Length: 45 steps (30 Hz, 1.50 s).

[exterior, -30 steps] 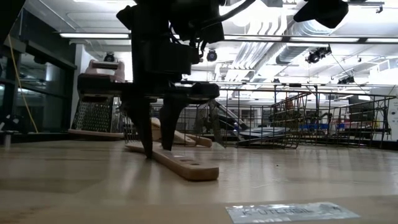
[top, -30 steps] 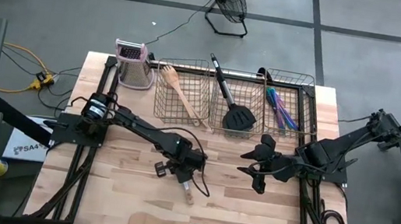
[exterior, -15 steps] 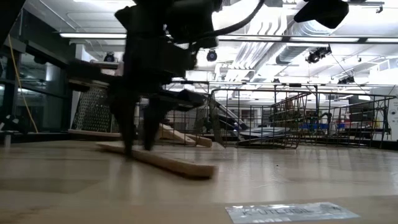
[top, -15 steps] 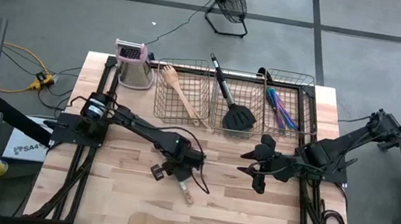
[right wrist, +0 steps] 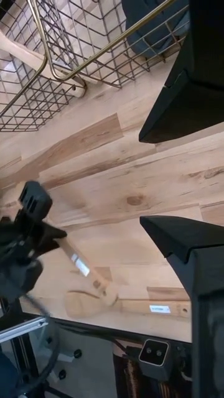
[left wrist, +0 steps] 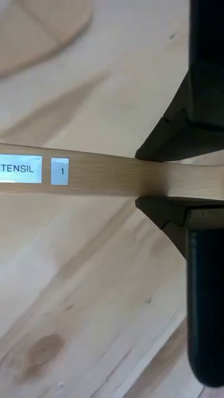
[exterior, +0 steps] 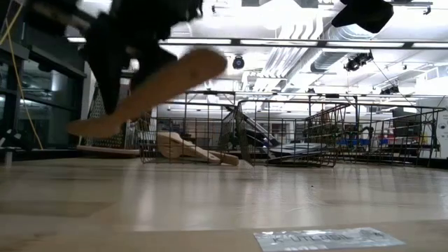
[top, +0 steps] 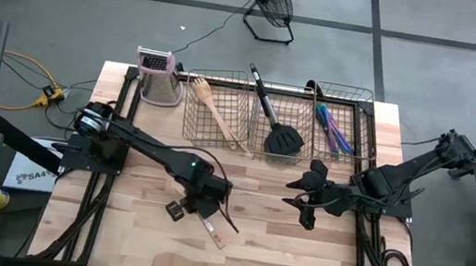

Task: Pick & Place Kitchen Items
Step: Put the wooden serving spoon into the left mesh basket

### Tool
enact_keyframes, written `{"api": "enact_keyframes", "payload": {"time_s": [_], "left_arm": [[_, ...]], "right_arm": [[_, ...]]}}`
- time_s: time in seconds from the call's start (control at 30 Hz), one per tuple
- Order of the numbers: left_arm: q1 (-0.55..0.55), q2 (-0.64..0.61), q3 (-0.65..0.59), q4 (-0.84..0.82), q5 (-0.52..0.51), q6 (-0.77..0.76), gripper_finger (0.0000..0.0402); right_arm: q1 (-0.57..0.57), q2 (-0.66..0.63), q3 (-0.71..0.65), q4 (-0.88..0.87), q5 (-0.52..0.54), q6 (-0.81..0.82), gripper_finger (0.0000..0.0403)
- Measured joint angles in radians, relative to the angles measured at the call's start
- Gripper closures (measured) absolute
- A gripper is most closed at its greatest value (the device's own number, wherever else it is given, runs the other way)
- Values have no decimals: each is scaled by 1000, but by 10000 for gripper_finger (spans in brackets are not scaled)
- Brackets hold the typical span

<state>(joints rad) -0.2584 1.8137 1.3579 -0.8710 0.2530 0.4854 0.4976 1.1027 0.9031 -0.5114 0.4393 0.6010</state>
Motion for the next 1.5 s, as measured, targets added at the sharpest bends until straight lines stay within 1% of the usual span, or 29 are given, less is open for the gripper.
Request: {"api": "enact_keyframes", "payload": {"time_s": [0.1,0.2,0.4,0.57,0.7,0.8,0.93,1.1,1.27,1.5], "left_arm": [[-20,-35,0,9,-31,-34,330],[-38,-77,0,17,-108,-73,330],[-68,-164,3,54,-253,-97,330],[-101,-232,3,75,-442,-85,330],[-122,-268,3,135,-598,-51,330],[-124,-287,3,197,-686,-13,330],[-121,-291,3,228,-790,84,330],[-112,-291,3,225,-954,221,330],[-80,-291,3,211,-1048,253,330],[1,-291,3,159,-1048,287,330]], "right_arm": [[0,0,0,0,0,0,208],[0,0,0,0,1,0,208],[0,0,0,1,4,1,208],[0,0,0,3,4,1,208],[0,0,0,7,4,1,208],[0,0,0,8,4,1,208],[0,0,0,8,4,1,208],[0,0,0,8,4,1,208],[0,0,0,8,4,1,208],[0,0,0,8,7,5,208]]}}
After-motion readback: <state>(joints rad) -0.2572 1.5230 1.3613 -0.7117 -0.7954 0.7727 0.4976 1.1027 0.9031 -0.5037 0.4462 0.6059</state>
